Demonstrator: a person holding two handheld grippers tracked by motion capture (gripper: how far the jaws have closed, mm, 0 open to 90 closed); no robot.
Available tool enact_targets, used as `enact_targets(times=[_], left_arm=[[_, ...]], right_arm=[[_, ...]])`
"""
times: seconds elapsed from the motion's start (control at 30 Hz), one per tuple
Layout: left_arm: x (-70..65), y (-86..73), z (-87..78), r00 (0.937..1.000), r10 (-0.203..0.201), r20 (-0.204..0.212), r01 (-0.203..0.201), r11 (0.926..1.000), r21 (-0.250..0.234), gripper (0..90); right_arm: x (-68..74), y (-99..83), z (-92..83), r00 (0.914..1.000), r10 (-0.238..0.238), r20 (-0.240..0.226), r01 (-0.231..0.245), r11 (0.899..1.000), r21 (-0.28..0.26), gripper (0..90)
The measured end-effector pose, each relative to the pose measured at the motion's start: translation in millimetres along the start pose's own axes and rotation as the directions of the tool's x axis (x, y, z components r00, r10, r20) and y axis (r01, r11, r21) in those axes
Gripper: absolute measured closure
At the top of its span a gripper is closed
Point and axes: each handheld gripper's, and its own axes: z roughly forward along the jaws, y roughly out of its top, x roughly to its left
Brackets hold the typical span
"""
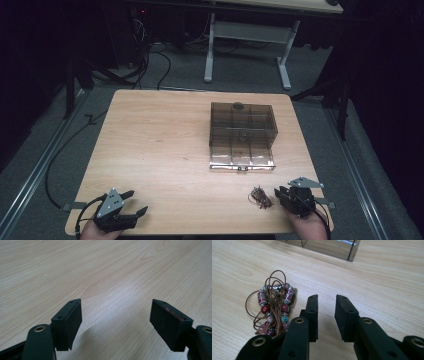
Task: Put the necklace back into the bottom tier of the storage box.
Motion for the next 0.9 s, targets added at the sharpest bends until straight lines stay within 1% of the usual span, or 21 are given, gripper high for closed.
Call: enact_targets(times=[0.07,0.23,0.33,0.47,0.53,0.67,0.7,0.8,0.9], left_arm=[[-0.1,-0.1,-0.1,1.0,0.0,0.0,0.0,1.0,-0.003,26.2],[-0.3,-0.1,-0.1,1.0,0.004,0.005,-0.004,1.0,-0.002,26.2],[-0.3,-0.1,-0.2,0.9999,0.006,0.009,-0.006,1.0,0.0,26.2],[-0.4,0.0,0.0,0.9999,0.011,0.013,-0.011,0.9999,0.003,26.2],[-0.4,0.0,-0.1,0.9998,0.014,0.017,-0.014,0.9999,0.005,26.2],[-1.0,-0.1,0.0,0.9997,0.018,0.019,-0.018,0.9998,0.006,26.1],[-1.4,-0.3,-0.1,0.9996,0.021,0.019,-0.021,0.9998,0.006,26.1],[-1.5,-0.5,-0.4,0.9996,0.022,0.02,-0.022,0.9997,0.004,26.0],[-1.2,-0.5,-0.7,0.9995,0.022,0.024,-0.023,0.9997,0.006,25.9]], right_arm=[[0.9,3.8,-0.1,1.0,-0.004,0.004,0.004,0.999,0.032,69.2],[5.4,13.3,-1.0,0.9996,-0.026,0.004,0.026,0.994,0.105,68.2],[6.7,18.8,-0.4,0.9992,-0.039,-0.009,0.04,0.987,0.153,68.2],[8.2,24.7,1.2,0.9983,-0.054,-0.022,0.058,0.975,0.215,68.0],[9.5,27.4,2.0,0.9972,-0.07,-0.026,0.074,0.966,0.246,67.6],[11.8,31.9,4.7,0.9966,-0.074,-0.036,0.081,0.949,0.305,65.1],[12.0,33.1,5.3,0.9958,-0.08,-0.043,0.09,0.944,0.319,65.0],[12.8,36.1,7.0,0.9953,-0.08,-0.054,0.094,0.928,0.36,64.1],[12.6,39.3,8.7,0.9941,-0.083,-0.07,0.105,0.909,0.403,62.4]])
